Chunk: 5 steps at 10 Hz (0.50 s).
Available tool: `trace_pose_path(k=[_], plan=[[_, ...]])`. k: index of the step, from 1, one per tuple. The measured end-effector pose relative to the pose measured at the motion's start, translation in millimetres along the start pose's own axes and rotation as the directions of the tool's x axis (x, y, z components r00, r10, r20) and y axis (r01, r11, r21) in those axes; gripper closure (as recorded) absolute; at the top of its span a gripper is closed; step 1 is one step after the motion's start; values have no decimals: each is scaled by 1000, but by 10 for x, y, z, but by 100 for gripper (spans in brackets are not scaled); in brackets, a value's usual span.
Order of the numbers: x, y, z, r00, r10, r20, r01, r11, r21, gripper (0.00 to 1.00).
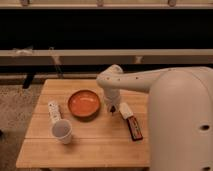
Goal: Place the pepper on the white sponge
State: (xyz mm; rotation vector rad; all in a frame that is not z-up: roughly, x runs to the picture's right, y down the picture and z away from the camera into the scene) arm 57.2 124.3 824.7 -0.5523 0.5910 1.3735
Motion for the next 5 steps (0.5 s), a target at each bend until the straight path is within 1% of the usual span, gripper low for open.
trace_pose_path(k=[2,3,4,5], plan=[[-8,-293,13,999,36,0,-36,999,2,100],[-23,-420,37,998,55,-5,-55,998,12,100],[-42,-469,57,998,64,-11,-64,998,15,100],[-40,-481,66,997,69,-16,-69,997,16,97]])
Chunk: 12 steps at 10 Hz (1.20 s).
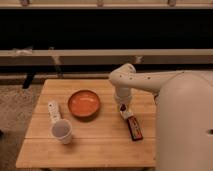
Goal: Place the pepper on the white sponge
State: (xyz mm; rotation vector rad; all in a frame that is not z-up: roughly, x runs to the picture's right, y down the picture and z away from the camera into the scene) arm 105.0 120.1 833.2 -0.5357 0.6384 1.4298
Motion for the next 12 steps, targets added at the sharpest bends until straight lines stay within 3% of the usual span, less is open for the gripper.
trace_pose_path(k=[7,8,12], plan=[[119,-93,186,995,-1,-96,0,1000,-4,26],[121,-96,230,994,-1,-109,1,1000,-2,21],[126,-98,289,991,-7,-133,8,1000,1,20]])
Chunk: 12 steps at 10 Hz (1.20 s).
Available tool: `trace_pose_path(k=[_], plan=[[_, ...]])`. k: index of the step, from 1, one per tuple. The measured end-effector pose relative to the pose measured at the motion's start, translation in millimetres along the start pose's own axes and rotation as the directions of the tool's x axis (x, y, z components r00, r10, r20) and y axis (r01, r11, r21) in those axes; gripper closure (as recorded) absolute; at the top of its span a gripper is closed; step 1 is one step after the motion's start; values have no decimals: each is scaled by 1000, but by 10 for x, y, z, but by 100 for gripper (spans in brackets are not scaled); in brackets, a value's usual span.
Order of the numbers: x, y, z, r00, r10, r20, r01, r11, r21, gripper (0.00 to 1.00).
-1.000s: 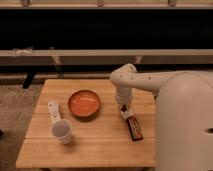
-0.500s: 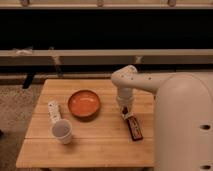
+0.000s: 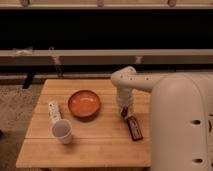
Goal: Place the pepper on the white sponge
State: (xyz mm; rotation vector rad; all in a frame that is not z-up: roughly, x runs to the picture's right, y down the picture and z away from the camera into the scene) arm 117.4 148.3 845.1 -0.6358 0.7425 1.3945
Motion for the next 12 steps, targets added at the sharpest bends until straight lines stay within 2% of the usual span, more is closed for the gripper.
trace_pose_path(k=[2,4,7,9,10,12], plan=[[2,-13,3,1000,-2,-4,2,1000,-11,20],[-2,-78,-23,1000,6,1,-6,999,-44,20],[-54,-220,-236,998,22,53,-16,994,-104,20],[-61,-250,-470,992,6,130,13,990,-143,20],[-53,-292,-540,988,5,153,18,988,-151,20],[-71,-241,-549,988,-2,157,26,988,-152,20]])
